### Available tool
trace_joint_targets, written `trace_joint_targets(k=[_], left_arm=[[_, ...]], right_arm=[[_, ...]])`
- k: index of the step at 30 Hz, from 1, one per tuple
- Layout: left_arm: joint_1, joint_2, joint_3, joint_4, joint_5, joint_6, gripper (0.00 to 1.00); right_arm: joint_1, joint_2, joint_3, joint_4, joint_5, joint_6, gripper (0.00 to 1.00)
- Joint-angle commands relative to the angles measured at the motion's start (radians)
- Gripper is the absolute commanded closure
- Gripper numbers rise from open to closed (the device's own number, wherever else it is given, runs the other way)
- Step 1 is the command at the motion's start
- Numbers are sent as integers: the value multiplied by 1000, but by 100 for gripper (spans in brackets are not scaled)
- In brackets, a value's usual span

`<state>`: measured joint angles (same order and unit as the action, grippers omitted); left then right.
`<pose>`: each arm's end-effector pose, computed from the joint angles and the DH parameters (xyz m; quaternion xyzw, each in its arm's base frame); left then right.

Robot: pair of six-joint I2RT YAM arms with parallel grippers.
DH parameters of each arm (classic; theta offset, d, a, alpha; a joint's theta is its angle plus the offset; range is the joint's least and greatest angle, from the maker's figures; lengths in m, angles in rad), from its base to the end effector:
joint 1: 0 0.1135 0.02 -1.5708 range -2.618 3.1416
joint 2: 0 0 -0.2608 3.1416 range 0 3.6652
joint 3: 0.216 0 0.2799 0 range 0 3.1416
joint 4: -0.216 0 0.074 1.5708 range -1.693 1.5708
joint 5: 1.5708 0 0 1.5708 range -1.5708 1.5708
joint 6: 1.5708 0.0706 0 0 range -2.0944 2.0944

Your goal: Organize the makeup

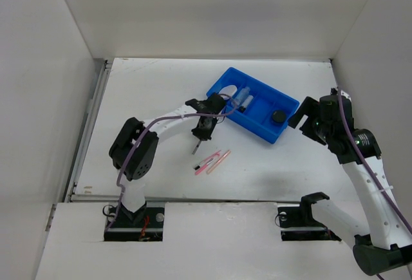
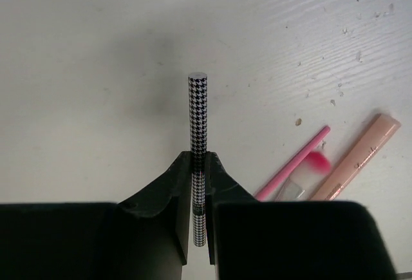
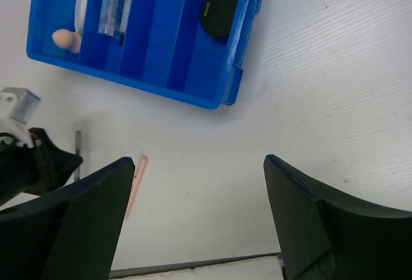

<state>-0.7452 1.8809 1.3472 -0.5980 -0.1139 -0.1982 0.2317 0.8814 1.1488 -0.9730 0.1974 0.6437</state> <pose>0.3191 -0.2835 0.1440 0.2513 0.9415 -0.0493 0.2189 0.2085 0.0350 0.3520 0.2252 0.8759 0.0958 0.4158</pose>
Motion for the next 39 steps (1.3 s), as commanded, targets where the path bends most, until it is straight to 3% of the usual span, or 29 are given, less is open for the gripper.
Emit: trace_joint_targets(k=[1, 4, 7, 16, 20, 25, 29, 39], left_arm=[[-2, -135, 101, -109, -116, 49, 100], [-2, -154, 203, -144, -64, 91, 100], [-12, -134, 341, -144, 89, 129, 100], [-59, 269, 962, -132, 281, 152, 100], [-68, 386, 1007, 47, 269, 132, 100], [-68, 535, 1161, 127, 318, 92, 100], [-68, 574, 1184, 210, 333, 79, 100], [-68, 632, 1195, 219, 292, 56, 100]], right_arm=[[-3, -7, 5, 11, 0, -18, 12], [-3, -7, 5, 11, 0, -18, 12], [-3, -7, -4, 20, 10, -18, 12], [-3, -53, -4, 11, 20, 11, 12], [-3, -62, -4, 0, 11, 11, 12], [-3, -71, -27, 0, -10, 43, 12], [-3, -91, -37, -21, -10, 43, 12], [-3, -82, -27, -41, 8, 43, 12]])
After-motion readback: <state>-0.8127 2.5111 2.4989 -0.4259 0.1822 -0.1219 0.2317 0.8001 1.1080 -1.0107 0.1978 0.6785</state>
